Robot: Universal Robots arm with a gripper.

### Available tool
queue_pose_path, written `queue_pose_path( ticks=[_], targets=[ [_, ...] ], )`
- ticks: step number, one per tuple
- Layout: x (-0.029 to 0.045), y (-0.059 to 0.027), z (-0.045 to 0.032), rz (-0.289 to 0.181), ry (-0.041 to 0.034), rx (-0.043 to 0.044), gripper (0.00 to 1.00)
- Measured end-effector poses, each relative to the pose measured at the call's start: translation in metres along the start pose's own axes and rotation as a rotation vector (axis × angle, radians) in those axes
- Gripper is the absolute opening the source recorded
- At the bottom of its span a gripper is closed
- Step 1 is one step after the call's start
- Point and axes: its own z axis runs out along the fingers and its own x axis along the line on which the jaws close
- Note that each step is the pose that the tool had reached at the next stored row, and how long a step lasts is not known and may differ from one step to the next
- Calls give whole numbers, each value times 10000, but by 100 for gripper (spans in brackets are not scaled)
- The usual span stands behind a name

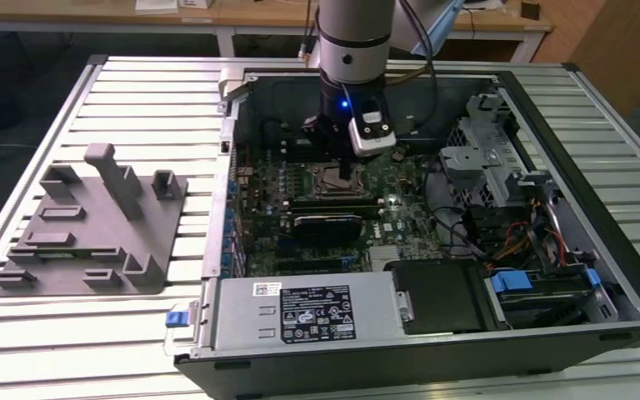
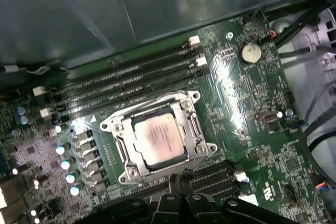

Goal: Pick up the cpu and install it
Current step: 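Install the second cpu locking lever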

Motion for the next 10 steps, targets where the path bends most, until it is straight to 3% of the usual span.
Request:
queue_pose_path(
  ticks=[7,10],
  targets=[
    [-28,-82,5,-69,0,-4,11],
    [-28,-85,10,-371,-1,-22,11]
  ],
)
